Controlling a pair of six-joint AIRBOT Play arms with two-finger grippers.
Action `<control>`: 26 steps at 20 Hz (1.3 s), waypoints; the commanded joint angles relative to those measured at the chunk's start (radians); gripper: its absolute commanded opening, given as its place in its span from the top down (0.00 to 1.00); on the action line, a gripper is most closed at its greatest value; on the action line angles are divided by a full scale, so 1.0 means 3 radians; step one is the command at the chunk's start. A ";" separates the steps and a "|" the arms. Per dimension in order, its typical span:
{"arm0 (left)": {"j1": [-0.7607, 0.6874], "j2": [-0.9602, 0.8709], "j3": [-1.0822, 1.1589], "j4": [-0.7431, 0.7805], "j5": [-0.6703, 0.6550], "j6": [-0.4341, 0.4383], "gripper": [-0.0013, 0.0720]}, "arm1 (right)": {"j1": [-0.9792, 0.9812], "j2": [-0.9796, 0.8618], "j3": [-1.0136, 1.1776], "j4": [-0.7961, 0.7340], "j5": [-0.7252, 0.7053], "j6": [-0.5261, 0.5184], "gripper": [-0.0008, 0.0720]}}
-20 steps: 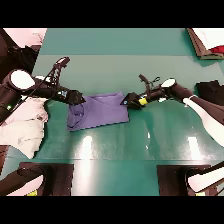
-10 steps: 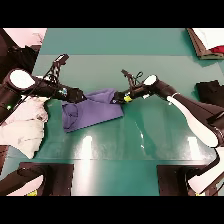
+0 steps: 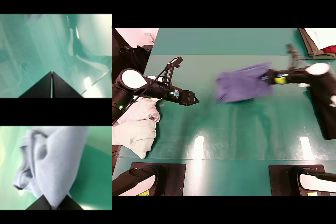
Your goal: Fold the shirts.
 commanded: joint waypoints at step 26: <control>-0.0005 0.0003 0.0001 -0.0518 0.0322 0.0008 0.95 | -0.2818 0.0556 0.0802 -0.0675 0.0631 0.0303 0.97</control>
